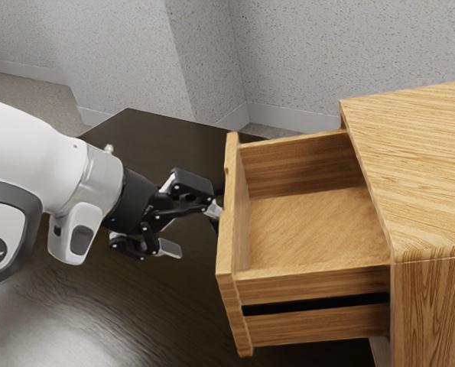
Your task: Pull the drawer handle with one arm to open the drawer
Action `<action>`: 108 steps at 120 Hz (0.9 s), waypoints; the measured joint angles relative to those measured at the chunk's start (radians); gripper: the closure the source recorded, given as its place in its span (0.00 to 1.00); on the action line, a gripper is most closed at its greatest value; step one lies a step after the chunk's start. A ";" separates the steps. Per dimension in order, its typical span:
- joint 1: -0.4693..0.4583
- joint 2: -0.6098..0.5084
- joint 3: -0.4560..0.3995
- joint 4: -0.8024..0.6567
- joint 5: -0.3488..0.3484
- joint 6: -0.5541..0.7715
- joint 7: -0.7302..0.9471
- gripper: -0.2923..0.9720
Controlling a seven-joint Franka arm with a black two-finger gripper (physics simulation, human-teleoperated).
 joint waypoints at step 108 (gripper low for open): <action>0.204 0.439 -0.065 0.921 0.186 -0.961 -0.695 0.23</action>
